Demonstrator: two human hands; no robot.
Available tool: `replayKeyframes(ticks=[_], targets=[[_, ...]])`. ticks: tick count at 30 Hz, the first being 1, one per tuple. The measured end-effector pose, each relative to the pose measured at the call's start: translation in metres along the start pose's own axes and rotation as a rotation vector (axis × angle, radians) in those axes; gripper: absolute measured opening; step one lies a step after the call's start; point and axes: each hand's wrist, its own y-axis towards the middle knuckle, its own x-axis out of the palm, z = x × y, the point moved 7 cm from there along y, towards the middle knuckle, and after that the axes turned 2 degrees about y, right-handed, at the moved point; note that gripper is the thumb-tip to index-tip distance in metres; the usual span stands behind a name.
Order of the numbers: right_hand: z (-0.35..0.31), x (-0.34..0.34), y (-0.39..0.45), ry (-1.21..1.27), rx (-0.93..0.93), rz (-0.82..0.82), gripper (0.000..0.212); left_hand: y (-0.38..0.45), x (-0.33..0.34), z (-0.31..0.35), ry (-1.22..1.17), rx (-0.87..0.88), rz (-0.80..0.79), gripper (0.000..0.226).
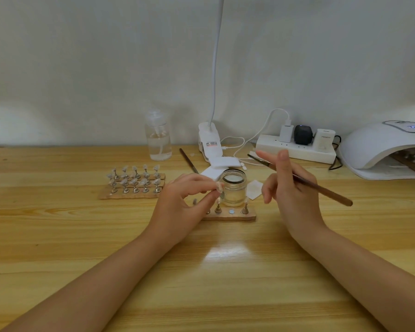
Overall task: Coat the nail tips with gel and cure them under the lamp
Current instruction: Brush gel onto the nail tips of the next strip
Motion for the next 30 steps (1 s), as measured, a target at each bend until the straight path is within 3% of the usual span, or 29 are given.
replayKeyframes(ticks=[5,9,13,24,30], targets=[[0.009,0.001,0.005,0.011,0.063,-0.006,0.031,0.000,0.000,-0.002,-0.016,0.014,0.003,0.018],[0.008,-0.001,0.010,-0.031,0.021,0.010,0.016,0.001,-0.001,-0.001,-0.005,0.020,0.009,0.016],[0.002,-0.005,0.022,-0.081,-0.015,0.030,0.027,0.001,-0.002,-0.003,0.001,-0.011,0.012,0.021],[0.000,0.033,0.059,-0.684,-0.047,-0.271,0.038,0.001,-0.003,-0.002,0.027,0.001,0.025,0.021],[0.003,0.040,0.060,-0.835,-0.055,-0.287,0.042,0.001,-0.002,-0.004,0.014,-0.014,0.030,0.022]])
